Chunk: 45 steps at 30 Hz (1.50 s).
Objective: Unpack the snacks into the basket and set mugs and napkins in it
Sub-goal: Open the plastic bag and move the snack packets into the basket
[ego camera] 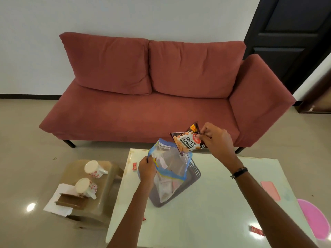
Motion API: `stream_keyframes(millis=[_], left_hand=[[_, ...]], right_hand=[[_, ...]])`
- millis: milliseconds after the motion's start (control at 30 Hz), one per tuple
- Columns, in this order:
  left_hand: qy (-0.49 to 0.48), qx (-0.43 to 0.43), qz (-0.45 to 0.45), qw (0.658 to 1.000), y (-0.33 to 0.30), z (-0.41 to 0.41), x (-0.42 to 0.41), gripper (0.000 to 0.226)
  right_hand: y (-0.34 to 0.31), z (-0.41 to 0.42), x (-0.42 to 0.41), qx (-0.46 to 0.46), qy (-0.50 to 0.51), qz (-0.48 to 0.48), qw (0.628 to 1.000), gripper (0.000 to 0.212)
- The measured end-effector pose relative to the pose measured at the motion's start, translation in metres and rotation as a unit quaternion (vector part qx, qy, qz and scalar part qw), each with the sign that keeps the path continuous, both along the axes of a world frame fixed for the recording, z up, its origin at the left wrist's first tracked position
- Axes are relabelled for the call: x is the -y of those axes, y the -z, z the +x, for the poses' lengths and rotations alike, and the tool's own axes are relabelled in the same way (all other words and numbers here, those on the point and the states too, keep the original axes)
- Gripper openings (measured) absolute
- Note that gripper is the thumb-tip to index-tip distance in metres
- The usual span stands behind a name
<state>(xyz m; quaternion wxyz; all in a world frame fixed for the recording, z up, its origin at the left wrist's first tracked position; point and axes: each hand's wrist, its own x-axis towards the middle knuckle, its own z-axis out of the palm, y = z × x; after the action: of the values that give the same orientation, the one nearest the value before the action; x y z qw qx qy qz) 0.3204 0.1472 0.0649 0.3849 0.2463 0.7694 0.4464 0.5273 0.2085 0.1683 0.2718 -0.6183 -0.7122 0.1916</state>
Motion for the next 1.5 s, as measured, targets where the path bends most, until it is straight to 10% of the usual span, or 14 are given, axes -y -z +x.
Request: stream_keyframes(millis=[267,833,1500], left_hand=[[-0.039,0.007,-0.006,0.999,0.033,-0.015,-0.026,0.041],[-0.025,0.033,0.01,0.999,0.157,-0.042,-0.019,0.03],[0.053,0.071,-0.013,0.996,0.17,-0.032,-0.005,0.035]], right_hand=[[0.053,-0.001,-0.062,0.026,0.064,0.018,0.997,0.018],[0.367,-0.049,-0.153,0.159,0.045,-0.186,0.968,0.011],[0.384,-0.033,-0.151,0.105,0.06,-0.228,0.966,0.032]])
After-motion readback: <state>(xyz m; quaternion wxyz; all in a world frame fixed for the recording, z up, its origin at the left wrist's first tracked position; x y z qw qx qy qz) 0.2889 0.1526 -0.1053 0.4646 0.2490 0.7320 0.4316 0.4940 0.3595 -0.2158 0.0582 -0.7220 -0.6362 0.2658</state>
